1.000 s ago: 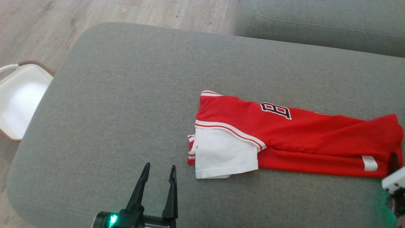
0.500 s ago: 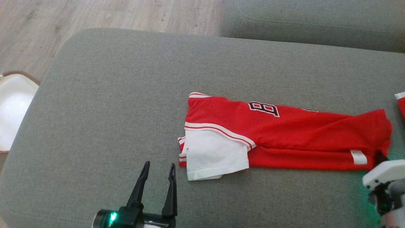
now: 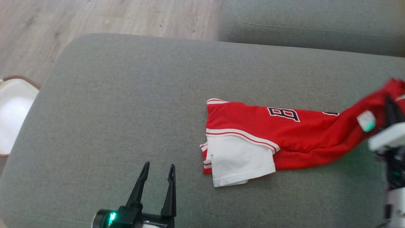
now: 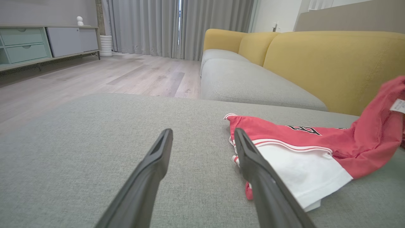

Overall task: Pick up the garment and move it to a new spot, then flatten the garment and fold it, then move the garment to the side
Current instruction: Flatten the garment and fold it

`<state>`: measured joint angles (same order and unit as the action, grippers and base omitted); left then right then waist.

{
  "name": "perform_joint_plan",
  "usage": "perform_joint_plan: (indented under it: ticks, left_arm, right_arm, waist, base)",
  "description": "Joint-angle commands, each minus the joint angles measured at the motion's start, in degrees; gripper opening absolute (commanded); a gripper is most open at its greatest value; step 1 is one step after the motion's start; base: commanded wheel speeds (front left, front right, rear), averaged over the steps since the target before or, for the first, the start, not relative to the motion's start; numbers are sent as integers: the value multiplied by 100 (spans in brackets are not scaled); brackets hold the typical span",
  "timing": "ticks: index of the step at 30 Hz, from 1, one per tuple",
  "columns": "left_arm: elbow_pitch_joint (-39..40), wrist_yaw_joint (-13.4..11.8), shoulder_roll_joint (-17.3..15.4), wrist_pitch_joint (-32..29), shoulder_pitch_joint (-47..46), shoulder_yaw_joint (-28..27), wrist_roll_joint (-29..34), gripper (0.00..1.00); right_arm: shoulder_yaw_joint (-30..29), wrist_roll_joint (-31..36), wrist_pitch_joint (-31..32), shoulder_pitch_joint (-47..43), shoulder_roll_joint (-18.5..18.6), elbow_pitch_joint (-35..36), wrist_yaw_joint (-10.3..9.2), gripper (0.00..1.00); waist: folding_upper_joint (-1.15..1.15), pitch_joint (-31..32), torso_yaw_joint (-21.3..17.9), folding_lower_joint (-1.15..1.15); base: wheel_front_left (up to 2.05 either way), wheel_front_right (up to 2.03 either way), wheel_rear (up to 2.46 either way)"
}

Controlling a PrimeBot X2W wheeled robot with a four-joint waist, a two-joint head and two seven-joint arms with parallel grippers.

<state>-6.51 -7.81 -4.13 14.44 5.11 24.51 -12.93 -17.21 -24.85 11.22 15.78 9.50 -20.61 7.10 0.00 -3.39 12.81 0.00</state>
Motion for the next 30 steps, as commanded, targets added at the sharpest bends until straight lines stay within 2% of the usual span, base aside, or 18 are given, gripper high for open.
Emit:
perform_joint_plan:
  ticks: [1,5,9,14,15,20,21,22,26,30]
  left_arm:
    - [146,42,88,56,-95,-177,92,100]
    - [90,104,101,56,-115,-183,118,100]
    - [41,163,109,56,-133,-161,147,100]
    - [-43,236,116,56,-164,-89,158,100]
    - [-43,236,116,56,-164,-89,158,100]
    - [-86,252,121,56,-197,-33,124,100]
    - [-96,252,122,56,-196,-29,116,100]
    - [-101,247,122,56,-193,-27,108,100]
    - [-129,232,123,56,-162,-10,77,100]
    - [-132,178,124,56,-84,-87,85,100]
  right_arm:
    - [391,-43,133,20,-86,624,39,0]
    - [1122,-63,374,-115,-383,1408,39,0]
    - [1886,-163,501,-160,-575,1651,39,0]
    - [2753,-240,357,-184,-654,1336,39,0]
    - [2753,-240,357,-184,-654,1336,39,0]
    - [3523,-593,-4,-116,-660,656,39,0]
    - [3664,-645,-89,-87,-660,509,39,34]
    - [3810,-712,-183,-56,-660,379,39,100]
    - [4173,-1060,-738,34,-661,7,39,100]
    - [4271,-1179,-1398,103,-661,-181,39,100]
  waist:
    - [0,21,73,0]
    - [0,41,273,0]
    - [0,73,516,0]
    - [0,99,826,0]
    - [0,99,826,0]
    - [0,115,1051,0]
    - [0,122,1076,0]
    - [0,131,1097,0]
    - [0,230,1135,0]
    - [0,430,1006,0]
  base:
    - [0,0,0]
    - [0,0,0]
    - [0,0,0]
    - [0,0,0]
    - [0,0,0]
    - [0,0,0]
    - [0,0,0]
    - [0,0,0]
    - [0,0,0]
    - [0,0,0]
